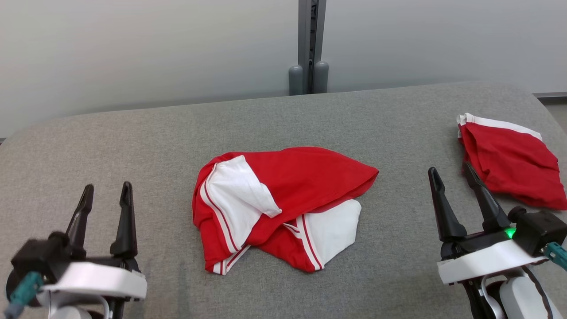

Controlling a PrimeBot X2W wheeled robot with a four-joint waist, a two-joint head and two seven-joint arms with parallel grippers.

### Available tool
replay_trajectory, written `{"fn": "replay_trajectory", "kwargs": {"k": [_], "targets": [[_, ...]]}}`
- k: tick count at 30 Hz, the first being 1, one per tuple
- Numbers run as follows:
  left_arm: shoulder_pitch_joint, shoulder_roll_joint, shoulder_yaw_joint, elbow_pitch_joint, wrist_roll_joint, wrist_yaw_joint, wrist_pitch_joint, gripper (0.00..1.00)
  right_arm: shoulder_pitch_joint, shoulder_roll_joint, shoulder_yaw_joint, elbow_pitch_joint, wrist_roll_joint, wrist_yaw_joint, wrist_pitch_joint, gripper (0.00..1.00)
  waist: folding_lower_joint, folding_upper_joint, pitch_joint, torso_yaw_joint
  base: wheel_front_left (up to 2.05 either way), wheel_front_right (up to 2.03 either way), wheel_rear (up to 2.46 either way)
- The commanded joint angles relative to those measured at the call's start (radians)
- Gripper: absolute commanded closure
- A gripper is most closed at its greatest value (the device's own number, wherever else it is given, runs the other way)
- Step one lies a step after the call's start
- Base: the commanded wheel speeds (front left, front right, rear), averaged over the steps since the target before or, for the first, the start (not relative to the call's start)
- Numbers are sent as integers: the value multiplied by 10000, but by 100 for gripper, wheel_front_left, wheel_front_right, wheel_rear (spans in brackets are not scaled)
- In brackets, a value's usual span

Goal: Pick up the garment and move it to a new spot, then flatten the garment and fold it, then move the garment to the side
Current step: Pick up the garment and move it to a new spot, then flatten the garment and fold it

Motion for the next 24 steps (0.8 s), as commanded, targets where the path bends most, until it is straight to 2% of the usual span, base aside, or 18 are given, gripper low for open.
{"fn": "replay_trajectory", "kwargs": {"k": [1,4,8,24], "targets": [[356,-177,268,-228,412,136,-42,0,152,-13,-58,46,11,2,-48,0,0,-1,-9,5,0,0,0],[1088,-849,660,-601,1152,118,-45,0,229,62,-164,36,13,2,-48,0,0,-1,9,34,0,0,0],[1449,-1413,863,-686,1746,-143,-46,0,339,134,-181,61,-11,2,-48,0,0,-1,3,79,0,0,0],[1270,-2094,1442,-549,2607,-891,-48,0,190,172,-233,5,44,2,-48,0,0,-1,145,-8,0,0,0]]}}
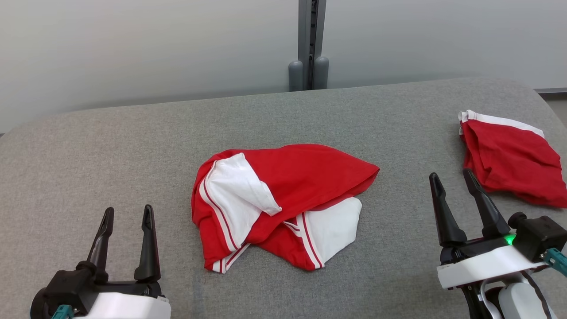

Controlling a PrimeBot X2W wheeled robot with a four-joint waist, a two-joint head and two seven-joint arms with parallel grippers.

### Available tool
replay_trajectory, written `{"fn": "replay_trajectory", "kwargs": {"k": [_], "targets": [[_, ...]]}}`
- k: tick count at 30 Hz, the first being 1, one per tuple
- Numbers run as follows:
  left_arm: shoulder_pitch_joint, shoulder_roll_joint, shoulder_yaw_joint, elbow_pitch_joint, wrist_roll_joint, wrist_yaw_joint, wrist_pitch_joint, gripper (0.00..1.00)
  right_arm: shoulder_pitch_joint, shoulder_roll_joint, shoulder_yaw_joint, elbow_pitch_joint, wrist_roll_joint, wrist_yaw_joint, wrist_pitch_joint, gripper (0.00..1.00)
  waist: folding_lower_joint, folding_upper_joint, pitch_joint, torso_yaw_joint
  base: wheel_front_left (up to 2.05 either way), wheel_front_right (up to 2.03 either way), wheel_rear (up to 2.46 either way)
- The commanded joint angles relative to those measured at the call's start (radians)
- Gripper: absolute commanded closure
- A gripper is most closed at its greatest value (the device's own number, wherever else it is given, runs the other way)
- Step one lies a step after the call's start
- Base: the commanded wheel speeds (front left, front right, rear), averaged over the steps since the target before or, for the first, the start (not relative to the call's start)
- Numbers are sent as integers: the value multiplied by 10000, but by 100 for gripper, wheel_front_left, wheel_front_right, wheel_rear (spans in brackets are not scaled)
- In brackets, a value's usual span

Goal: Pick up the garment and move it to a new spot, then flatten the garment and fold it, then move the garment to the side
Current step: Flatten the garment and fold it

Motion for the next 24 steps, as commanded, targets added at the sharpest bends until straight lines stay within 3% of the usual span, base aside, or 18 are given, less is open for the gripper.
{"fn": "replay_trajectory", "kwargs": {"k": [1,10,14,24], "targets": [[-131,-33,94,30,101,-87,-49,0,-40,-55,-65,-24,34,2,-48,0,0,0,2,6,0,0,0],[-70,-311,300,179,490,-334,-49,0,-18,-28,-131,-48,7,2,-48,0,0,0,-42,1,0,0,0],[-214,-403,-43,482,576,-602,36,0,-46,-22,-92,-28,3,2,-48,0,0,0,-28,25,0,0,0],[-2197,-742,-1820,1895,582,-1603,2640,0,-325,-16,45,-76,51,2,-48,0,0,0,294,-295,0,0,0]]}}
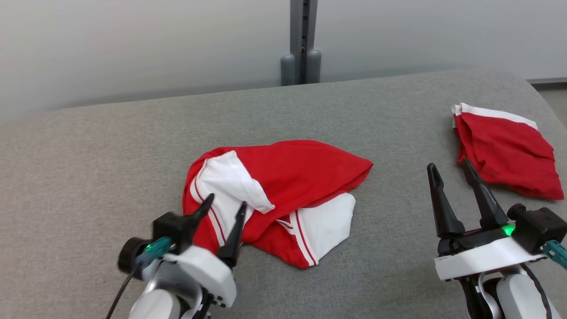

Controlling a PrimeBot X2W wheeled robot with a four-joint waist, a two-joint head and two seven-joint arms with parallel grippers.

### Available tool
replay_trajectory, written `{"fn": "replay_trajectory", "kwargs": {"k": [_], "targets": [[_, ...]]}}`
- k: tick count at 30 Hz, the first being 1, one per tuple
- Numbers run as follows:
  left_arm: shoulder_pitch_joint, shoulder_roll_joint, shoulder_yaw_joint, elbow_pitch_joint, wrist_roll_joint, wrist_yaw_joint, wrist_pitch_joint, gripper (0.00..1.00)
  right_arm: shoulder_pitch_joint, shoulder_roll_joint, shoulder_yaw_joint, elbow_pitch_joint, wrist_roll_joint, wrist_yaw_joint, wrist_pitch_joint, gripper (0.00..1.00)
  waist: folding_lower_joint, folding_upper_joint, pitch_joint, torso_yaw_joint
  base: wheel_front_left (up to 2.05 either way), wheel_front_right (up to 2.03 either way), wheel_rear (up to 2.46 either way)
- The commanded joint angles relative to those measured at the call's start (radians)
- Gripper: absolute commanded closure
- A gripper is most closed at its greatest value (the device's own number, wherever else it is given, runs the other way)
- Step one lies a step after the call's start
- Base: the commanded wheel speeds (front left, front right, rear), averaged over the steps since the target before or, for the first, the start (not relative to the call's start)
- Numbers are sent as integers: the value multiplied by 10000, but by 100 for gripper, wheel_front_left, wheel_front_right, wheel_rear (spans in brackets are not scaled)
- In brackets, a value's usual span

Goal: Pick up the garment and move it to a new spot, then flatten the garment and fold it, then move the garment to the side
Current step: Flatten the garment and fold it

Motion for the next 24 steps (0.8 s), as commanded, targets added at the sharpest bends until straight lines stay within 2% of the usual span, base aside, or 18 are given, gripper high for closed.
{"fn": "replay_trajectory", "kwargs": {"k": [1,4,12,15,20,21,24], "targets": [[-396,-46,-226,295,-25,-139,424,0,-127,-27,-15,-19,59,2,-48,0,0,0,178,-220,0,0,0],[-979,-212,-382,870,-193,-150,1099,0,-275,39,40,-36,81,2,-48,0,0,0,385,-514,0,0,0],[-2012,-574,-207,2526,-793,733,2222,0,-523,232,76,-71,161,2,-48,0,0,0,906,-1256,0,0,0],[-2327,-604,-106,2990,-929,972,2311,0,-610,283,67,-87,171,2,-48,0,0,0,1019,-1437,0,0,0],[-2657,-630,63,3447,-1139,1121,2231,0,-618,316,41,-78,155,2,-48,0,0,0,1081,-1530,0,0,0],[-2740,-639,112,3556,-1213,1149,2206,11,-624,327,21,-75,143,2,-48,0,0,0,1089,-1524,0,0,0],[-2989,-651,248,3961,-1454,1170,2176,51,-628,356,27,-48,108,2,-48,0,0,0,1082,-1455,0,0,0]]}}
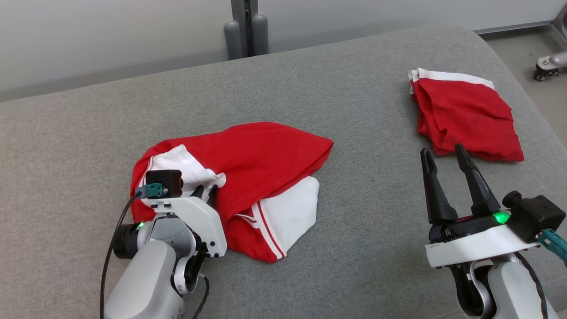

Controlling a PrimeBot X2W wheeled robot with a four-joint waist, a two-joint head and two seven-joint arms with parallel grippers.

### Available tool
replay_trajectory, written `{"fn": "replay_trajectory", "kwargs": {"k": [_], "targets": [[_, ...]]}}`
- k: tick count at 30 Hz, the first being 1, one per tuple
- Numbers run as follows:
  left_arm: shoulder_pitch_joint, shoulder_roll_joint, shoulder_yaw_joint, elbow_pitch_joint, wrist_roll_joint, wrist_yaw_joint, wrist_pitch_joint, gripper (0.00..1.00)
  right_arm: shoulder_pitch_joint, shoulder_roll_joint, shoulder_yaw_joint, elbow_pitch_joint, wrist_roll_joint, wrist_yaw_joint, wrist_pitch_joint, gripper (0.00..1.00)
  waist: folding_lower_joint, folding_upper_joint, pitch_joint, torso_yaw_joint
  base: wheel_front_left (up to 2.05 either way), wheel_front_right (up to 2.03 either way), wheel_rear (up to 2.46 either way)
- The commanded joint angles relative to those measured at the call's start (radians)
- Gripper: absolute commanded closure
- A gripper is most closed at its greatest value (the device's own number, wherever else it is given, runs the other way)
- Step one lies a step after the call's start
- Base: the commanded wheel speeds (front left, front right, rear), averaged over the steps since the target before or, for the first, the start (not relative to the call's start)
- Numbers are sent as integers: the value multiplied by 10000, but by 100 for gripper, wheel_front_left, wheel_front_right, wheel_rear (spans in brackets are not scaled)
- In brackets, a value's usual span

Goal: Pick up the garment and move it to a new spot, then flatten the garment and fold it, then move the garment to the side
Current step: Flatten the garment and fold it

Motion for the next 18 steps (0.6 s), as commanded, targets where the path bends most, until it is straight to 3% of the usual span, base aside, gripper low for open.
{"fn": "replay_trajectory", "kwargs": {"k": [1,2,3,12,18], "targets": [[-226,58,60,142,-73,-7,-59,63,-114,-10,13,20,-59,2,-48,0,0,-1,-15,55,0,0,0],[-325,50,48,309,-99,-34,-78,85,-121,-5,32,31,-65,2,-48,0,0,-1,-29,92,0,0,0],[-410,45,28,467,-138,-73,-94,100,-123,-6,44,45,-62,2,-48,0,0,-1,-45,128,0,0,0],[-828,24,-405,1199,-48,-581,-580,100,-95,-62,24,59,-78,2,-48,0,0,-1,-124,406,0,0,0],[-266,361,-538,-157,96,-700,-1175,100,107,-172,-108,65,-111,2,-48,0,0,-1,-357,770,0,0,0]]}}
